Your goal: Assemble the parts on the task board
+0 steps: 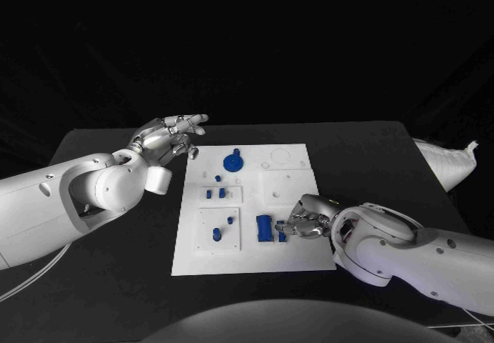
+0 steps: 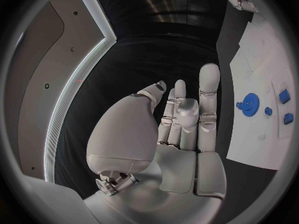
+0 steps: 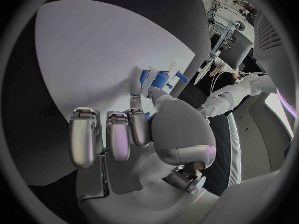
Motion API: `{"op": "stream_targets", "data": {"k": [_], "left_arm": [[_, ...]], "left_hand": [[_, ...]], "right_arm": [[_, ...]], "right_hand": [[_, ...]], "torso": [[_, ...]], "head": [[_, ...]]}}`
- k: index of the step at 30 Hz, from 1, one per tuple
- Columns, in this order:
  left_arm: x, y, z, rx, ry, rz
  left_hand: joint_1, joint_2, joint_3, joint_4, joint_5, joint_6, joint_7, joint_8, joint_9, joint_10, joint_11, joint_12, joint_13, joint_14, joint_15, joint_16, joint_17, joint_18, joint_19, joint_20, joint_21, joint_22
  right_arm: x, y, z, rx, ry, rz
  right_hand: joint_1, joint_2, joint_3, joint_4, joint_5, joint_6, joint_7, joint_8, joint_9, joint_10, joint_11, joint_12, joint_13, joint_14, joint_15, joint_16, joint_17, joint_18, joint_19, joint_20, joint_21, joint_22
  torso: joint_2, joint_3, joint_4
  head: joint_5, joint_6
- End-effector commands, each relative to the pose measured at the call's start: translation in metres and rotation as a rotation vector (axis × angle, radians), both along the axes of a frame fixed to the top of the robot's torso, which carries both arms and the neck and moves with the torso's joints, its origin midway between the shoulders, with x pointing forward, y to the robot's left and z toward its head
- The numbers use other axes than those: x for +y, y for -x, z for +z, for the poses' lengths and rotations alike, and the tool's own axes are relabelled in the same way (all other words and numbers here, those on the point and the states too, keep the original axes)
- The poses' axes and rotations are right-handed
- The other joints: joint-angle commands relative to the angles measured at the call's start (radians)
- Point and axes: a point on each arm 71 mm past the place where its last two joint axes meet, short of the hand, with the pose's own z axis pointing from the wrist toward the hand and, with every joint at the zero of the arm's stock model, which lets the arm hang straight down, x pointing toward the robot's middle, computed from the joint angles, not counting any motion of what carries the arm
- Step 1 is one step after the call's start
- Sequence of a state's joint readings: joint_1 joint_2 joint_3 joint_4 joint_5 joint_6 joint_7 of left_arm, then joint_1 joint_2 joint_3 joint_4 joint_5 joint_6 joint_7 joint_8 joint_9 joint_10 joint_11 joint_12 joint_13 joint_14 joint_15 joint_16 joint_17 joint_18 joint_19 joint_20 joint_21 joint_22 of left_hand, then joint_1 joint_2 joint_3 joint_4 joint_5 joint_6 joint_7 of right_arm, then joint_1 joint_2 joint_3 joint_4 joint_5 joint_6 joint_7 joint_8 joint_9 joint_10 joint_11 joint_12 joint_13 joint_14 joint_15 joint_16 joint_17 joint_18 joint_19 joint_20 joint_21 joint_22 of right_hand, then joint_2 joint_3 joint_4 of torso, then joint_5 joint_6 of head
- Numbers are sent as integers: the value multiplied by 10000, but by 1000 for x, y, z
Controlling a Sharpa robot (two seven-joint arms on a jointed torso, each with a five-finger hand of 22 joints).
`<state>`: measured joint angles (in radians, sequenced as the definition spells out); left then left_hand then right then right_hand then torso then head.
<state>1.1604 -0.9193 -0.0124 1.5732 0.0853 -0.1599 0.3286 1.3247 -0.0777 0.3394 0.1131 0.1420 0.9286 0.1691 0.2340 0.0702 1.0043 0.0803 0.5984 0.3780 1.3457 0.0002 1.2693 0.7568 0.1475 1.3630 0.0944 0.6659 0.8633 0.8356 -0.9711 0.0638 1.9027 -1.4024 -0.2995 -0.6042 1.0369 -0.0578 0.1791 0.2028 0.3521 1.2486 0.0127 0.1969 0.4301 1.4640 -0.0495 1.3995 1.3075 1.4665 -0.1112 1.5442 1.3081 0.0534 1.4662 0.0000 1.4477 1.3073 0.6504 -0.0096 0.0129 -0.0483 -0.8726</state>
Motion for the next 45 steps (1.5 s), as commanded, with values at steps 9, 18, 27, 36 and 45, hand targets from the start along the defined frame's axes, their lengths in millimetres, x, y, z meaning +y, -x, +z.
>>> {"op": "stream_targets", "data": {"k": [9, 18, 27, 36, 45], "left_arm": [[-2, 0, 1, -101, 90, -129], [0, 0, 1, -95, 71, -94], [0, -3, 0, -136, 64, -22], [-3, -14, -15, -94, -36, 319], [-2, -36, -34, -45, -165, 1192]], "left_hand": [[-78, 9, 14, 64, 35, -85, -2, 59, 7, -78, 22, 68, -16, -78, -17, -46, -18, 158, -29, 9, -86, -22], [-78, 9, 14, 64, 35, -85, -2, 59, 7, -78, 22, 68, -16, -78, -17, -46, -18, 158, -29, 9, -86, -22], [-103, -4, 4, 83, 33, -102, 0, 77, 4, -107, 28, 70, -33, -111, -12, -78, -104, 169, -50, 12, -167, -83], [-195, -112, 3, 194, 22, -177, 98, 267, -31, -813, 313, -1053, -1014, -2847, 348, -2693, -3649, 319, -1975, 333, -2506, -1597], [-45, -192, -119, 65, -225, -70, 112, -340, -60, -601, 787, -2957, -2600, -4781, 1341, -7936, -6017, 207, -5378, 1406, -5848, -4182]], "right_arm": [[2, 1, 0, -79, 36, 211], [-2, 4, 1, -48, 1, 653], [-17, -3, 9, -639, -2558, -266], [-55, -61, 23, -697, -7544, -2087], [-66, -128, 18, -1023, -10573, -3292]], "right_hand": [[-312, -94, -849, 394, -726, -161, 12, 201, 249, 621, -76, -68, 1665, 955, -59, 18, 2187, -110, 414, -93, 18, 750], [605, -142, -1247, -57, -1511, -330, 38, 289, 435, 599, -50, -137, 1661, 938, -44, -28, 2112, -89, 370, -89, -57, 661], [1028, 83, -1649, -52, -1080, -1603, 565, -498, 141, 69, 376, -1637, 933, 735, 294, -593, 1219, 124, -56, 156, -832, -402], [2649, 584, -1581, -898, -1436, -2567, 1107, -1288, -591, -2983, 862, -8637, -3068, -909, 714, -5098, -3985, 1227, -2596, 594, -5945, -6369], [3350, 663, -1574, -1907, -1885, -3523, 1470, -1328, -2076, -4832, 1749, -13213, -9365, -4683, 2367, -13401, -10348, 1311, -5233, 2262, -12091, -10614]], "torso": [[-1, -3, 0], [0, 10, -12], [-118, -19, -71], [-561, -107, -122], [-1079, -154, -330]], "head": [[10, 0], [15, 0], [-22, 174], [-61, 528], [119, 1447]]}}
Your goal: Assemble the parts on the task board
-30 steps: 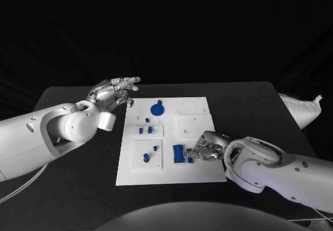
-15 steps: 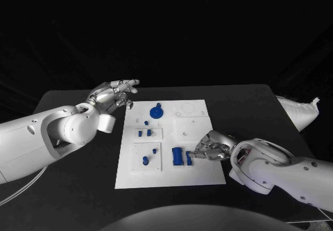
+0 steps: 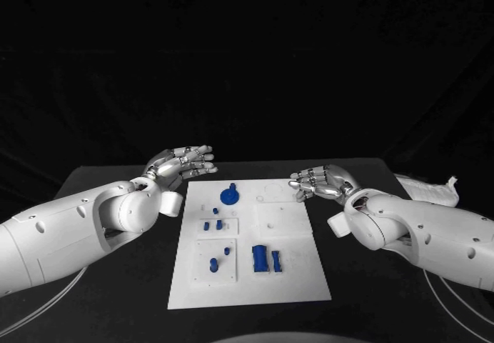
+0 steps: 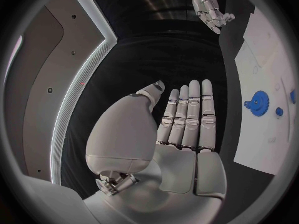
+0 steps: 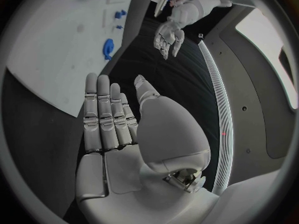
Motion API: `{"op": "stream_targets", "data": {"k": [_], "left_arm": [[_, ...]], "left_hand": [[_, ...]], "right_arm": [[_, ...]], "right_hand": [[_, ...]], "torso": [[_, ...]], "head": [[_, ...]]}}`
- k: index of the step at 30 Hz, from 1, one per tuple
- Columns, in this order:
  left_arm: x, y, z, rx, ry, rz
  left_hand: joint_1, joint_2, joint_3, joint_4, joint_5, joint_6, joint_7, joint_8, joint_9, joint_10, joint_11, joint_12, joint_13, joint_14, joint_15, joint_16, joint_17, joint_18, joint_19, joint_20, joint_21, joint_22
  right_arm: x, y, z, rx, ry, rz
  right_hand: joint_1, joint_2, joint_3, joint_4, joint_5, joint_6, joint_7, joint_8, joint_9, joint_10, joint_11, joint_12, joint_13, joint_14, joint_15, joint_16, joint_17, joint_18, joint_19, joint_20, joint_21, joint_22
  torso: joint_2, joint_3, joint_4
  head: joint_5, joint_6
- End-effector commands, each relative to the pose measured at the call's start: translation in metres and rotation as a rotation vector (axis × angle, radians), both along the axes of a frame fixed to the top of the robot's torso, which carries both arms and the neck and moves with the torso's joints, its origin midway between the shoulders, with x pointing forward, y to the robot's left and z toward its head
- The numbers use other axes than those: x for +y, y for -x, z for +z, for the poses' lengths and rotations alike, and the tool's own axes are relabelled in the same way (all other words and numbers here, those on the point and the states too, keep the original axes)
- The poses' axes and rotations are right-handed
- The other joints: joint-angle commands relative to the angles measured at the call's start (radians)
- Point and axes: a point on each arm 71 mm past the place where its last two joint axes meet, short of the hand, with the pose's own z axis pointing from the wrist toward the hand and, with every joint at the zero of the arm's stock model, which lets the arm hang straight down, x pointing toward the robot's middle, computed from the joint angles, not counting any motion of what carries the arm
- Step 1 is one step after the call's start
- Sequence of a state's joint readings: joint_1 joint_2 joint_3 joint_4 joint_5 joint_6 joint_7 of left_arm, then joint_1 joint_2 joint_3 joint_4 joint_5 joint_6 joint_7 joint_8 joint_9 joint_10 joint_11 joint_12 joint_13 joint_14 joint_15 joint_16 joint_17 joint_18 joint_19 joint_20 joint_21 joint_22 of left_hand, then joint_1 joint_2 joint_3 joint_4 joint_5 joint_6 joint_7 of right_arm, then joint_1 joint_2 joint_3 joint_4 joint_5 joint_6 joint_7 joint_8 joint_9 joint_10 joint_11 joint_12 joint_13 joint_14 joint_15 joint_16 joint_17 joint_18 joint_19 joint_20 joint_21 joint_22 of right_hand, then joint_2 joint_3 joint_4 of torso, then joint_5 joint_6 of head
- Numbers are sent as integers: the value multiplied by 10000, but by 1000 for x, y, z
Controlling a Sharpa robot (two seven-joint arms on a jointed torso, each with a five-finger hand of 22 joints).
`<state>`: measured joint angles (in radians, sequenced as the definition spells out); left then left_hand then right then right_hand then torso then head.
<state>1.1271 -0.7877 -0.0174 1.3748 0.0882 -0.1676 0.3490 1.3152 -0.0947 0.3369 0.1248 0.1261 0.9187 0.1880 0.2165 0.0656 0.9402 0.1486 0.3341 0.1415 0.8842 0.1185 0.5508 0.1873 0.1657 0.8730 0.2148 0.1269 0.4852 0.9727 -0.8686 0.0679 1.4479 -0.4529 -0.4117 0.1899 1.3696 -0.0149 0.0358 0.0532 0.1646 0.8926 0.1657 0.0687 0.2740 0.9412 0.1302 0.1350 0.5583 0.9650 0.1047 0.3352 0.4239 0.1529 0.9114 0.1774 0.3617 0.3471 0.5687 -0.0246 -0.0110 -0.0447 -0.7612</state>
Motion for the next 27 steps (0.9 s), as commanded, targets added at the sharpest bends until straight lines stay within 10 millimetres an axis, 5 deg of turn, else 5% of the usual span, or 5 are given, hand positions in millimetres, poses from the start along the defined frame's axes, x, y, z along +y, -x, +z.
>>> {"op": "stream_targets", "data": {"k": [1, 11, 12, 26, 27], "left_arm": [[2, -11, -3, -242, 46, 646], [-3, -30, -12, -248, -321, 1666], [-6, -27, -13, -90, -279, 1074], [-16, -2, -12, -526, -1056, 2049], [-18, 4, -12, -634, -1217, 2245]], "left_hand": [[22, -48, -184, -55, -82, 20, -112, -267, -14, 49, 171, -485, -359, -224, 249, -1108, -478, 59, -651, 304, -599, -588], [-27, 176, -1419, -143, -76, 135, -543, -1295, -4, 24, 647, -2114, -787, 18, 655, -3585, -1219, 104, -2487, 752, -672, -2418], [-3990, 947, -1936, -466, -401, -2685, -923, -2165, -656, -2847, -19, -2397, -1415, -2709, 110, -4053, -1873, -499, -4333, -122, -1269, -3079], [-7767, 947, -2588, -1248, -1261, -5361, -1880, -2165, -656, -5528, -608, -3341, -1415, -5203, -427, -4731, -1873, -840, -6162, -958, -1269, -3859], [-8040, 947, -2619, -1248, -1261, -5551, -1880, -2165, -656, -5727, -652, -3341, -1415, -5388, -465, -4763, -1873, -840, -6290, -1023, -1269, -3910]], "right_arm": [[2, -17, 3, -403, -2771, -252], [14, -40, -2, -725, -3376, -188], [11, -39, -5, -449, -2488, -535], [34, -20, 15, -997, -2799, -1537], [39, -16, 19, -1071, -2832, -1732]], "right_hand": [[-134, 323, -248, -460, -74, 118, -14, -53, -652, 428, 200, -616, -2295, 256, 274, -1648, -1852, 325, 317, 555, -1527, -1240], [-636, 819, -979, -1166, -84, 205, 2, -73, -1742, 563, 472, -731, -4545, 957, 384, -2739, -3508, 318, 491, 829, -2984, -2503], [-4535, 149, -358, -532, -553, -2585, -495, -687, -2002, -2435, -108, -1350, -4794, -2259, -49, -3352, -4239, -281, -2379, 8, -3617, -2748], [-8350, 149, -358, -532, -1646, -5197, -1657, -687, -2740, -5336, -577, -1350, -5583, -5313, -1047, -3352, -4239, -669, -5197, -705, -3617, -3471], [-8635, 149, -358, -532, -1646, -5396, -1657, -687, -2740, -5551, -1302, -1350, -5583, -5545, -1047, -3352, -4239, -668, -5404, -761, -3617, -3471]], "torso": [[-300, 6, -91], [-527, 143, -82], [-453, 90, -66], [-268, 229, 91], [-255, 239, 102]], "head": [[88, 385], [305, 806], [246, 673], [425, 1511], [437, 1566]]}}
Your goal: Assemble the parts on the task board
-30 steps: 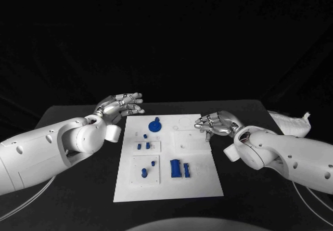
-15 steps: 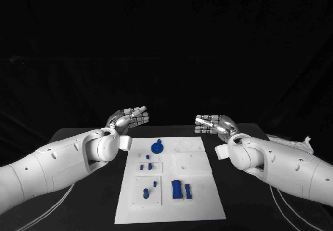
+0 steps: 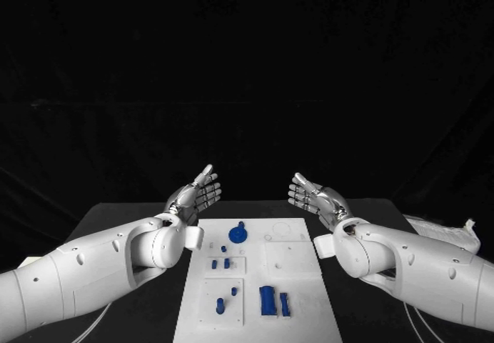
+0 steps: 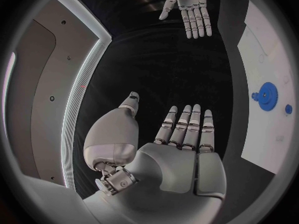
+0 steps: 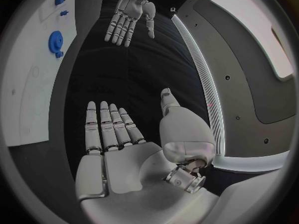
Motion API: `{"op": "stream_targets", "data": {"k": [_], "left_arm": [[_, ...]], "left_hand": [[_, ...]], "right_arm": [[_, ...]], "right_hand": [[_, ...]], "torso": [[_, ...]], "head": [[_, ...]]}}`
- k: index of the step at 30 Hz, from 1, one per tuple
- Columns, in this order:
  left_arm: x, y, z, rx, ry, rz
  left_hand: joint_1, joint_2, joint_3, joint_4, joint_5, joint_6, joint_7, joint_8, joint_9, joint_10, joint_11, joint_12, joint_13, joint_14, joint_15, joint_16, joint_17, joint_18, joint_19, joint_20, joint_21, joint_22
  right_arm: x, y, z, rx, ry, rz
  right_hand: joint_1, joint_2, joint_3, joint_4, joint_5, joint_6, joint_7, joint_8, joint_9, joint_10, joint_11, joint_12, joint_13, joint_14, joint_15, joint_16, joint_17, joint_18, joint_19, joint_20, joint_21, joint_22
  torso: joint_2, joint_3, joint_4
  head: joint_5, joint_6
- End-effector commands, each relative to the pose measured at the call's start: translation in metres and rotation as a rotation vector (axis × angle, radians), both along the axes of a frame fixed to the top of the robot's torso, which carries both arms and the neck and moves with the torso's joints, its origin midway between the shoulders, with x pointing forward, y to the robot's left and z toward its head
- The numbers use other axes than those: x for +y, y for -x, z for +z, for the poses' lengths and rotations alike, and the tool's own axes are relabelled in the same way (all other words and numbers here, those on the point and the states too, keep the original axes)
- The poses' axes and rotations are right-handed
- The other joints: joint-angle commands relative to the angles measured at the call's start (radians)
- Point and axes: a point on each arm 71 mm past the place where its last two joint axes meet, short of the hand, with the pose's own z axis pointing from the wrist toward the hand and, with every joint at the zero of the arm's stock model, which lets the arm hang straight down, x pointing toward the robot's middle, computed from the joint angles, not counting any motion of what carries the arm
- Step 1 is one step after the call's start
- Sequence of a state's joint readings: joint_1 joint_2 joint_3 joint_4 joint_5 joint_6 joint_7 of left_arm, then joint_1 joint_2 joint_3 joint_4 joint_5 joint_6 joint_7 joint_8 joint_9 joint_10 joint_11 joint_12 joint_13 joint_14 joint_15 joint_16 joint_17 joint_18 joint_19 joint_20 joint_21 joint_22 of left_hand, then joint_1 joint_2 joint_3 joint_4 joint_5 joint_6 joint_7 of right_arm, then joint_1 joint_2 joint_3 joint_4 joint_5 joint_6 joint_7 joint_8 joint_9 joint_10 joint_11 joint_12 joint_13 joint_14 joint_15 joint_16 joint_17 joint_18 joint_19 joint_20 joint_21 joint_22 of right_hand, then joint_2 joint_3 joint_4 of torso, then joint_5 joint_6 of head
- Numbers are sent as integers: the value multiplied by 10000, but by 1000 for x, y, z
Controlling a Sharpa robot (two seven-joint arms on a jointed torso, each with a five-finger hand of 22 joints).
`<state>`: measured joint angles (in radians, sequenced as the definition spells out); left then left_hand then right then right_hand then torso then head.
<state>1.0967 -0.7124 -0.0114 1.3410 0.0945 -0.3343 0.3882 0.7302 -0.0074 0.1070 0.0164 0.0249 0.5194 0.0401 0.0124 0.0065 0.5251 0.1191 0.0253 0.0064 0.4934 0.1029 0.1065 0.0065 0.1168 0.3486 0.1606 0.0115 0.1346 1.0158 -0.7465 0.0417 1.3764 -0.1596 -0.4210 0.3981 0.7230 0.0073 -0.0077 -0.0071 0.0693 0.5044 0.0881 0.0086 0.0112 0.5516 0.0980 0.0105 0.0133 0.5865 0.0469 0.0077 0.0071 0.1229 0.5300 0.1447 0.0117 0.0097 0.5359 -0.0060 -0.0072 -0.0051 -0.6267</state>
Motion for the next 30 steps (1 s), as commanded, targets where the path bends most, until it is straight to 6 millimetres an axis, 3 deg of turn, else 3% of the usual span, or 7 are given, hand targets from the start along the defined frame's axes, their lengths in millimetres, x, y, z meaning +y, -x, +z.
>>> {"op": "stream_targets", "data": {"k": [1, 4, 5, 9, 10, 11, 30], "left_arm": [[0, 11, 5, -723, -927, 1170], [-3, 22, 7, -930, -1231, 1519], [-4, 25, 7, -995, -1322, 1623], [-7, 37, 10, -1228, -1630, 1973], [-8, 39, 11, -1265, -1677, 2026], [-8, 40, 11, -1297, -1718, 2072], [-9, 44, 12, -1374, -1814, 2181]], "left_hand": [[-2414, 74, -350, -164, -249, -1719, -401, -124, -65, -1735, -392, -253, -64, -1631, -1029, -357, -65, -350, -1155, -525, -115, -444], [-2962, 74, -1070, -164, -249, -2110, -401, -124, -65, -2131, -481, -253, -64, -1999, -1029, -1065, -65, -461, -1413, -649, -115, -546], [-3079, 74, -1070, -164, -249, -2192, -401, -124, -65, -2213, -1191, -253, -64, -2079, -1029, -1065, -65, -462, -1470, -678, -115, -567], [-3769, 74, -1070, -164, -249, -2679, -401, -124, -65, -2704, -1191, -253, -64, -2549, -1029, -1065, -65, -464, -1795, -832, -115, -1346], [-3915, 74, -1070, -164, -249, -2786, -401, -124, -65, -2810, -1191, -253, -64, -2646, -1029, -1065, -65, -1168, -1867, -861, -115, -1346], [-4047, 74, -1070, -164, -249, -2881, -401, -124, -65, -2905, -1191, -253, -64, -2736, -1029, -1065, -65, -1168, -1914, -1606, -115, -1346], [-5816, 74, -1070, -164, -249, -4136, -401, -124, -65, -4181, -1191, -253, -64, -3934, -1029, -1065, -65, -1168, -2754, -1606, -115, -1346]], "right_arm": [[3, 8, 11, -356, -119, -1414], [9, 16, 16, -400, -149, -1721], [11, 18, 18, -409, -153, -1808], [16, 26, 23, -425, -150, -2074], [17, 27, 23, -425, -148, -2108], [17, 28, 24, -426, -147, -2133], [18, 28, 24, -426, -145, -2159]], "right_hand": [[-2380, -73, 77, 71, -693, -1661, -881, -86, -112, -1810, -980, -105, -133, -1933, -469, -77, -71, -369, -1745, -476, -117, -97], [-2924, -73, 77, 71, -693, -2041, -881, -86, -112, -2228, -980, -105, -133, -2372, -469, -77, -71, -478, -2142, -586, -117, -97], [-3052, -73, 77, 71, -693, -2130, -881, -86, -112, -2325, -980, -105, -133, -2479, -469, -77, -71, -479, -2238, -609, -117, -97], [-3735, -73, 77, 71, -693, -2605, -881, -86, -112, -2853, -980, -105, -133, -3034, -469, -77, -71, -1229, -2742, -1447, -117, -97], [-3871, -73, 77, 71, -693, -2702, -881, -86, -112, -2956, -980, -105, -133, -3144, -469, -77, -71, -1229, -2837, -1447, -117, -97], [-4003, -73, 77, 71, -693, -2792, -881, -86, -112, -3055, -980, -105, -133, -3248, -469, -77, -71, -1229, -2929, -1447, -117, -97], [-5744, -73, 77, 71, -693, -4024, -881, -86, -112, -4400, -980, -105, -133, -4675, -469, -77, -71, -1229, -4211, -1447, -117, -97]], "torso": [[78, 57, 68], [83, 60, 72], [83, 60, 72], [83, 60, 72], [83, 60, 72], [83, 60, 72], [83, 60, 72]], "head": [[47, 248], [51, 267], [51, 267], [51, 267], [51, 267], [51, 267], [51, 267]]}}
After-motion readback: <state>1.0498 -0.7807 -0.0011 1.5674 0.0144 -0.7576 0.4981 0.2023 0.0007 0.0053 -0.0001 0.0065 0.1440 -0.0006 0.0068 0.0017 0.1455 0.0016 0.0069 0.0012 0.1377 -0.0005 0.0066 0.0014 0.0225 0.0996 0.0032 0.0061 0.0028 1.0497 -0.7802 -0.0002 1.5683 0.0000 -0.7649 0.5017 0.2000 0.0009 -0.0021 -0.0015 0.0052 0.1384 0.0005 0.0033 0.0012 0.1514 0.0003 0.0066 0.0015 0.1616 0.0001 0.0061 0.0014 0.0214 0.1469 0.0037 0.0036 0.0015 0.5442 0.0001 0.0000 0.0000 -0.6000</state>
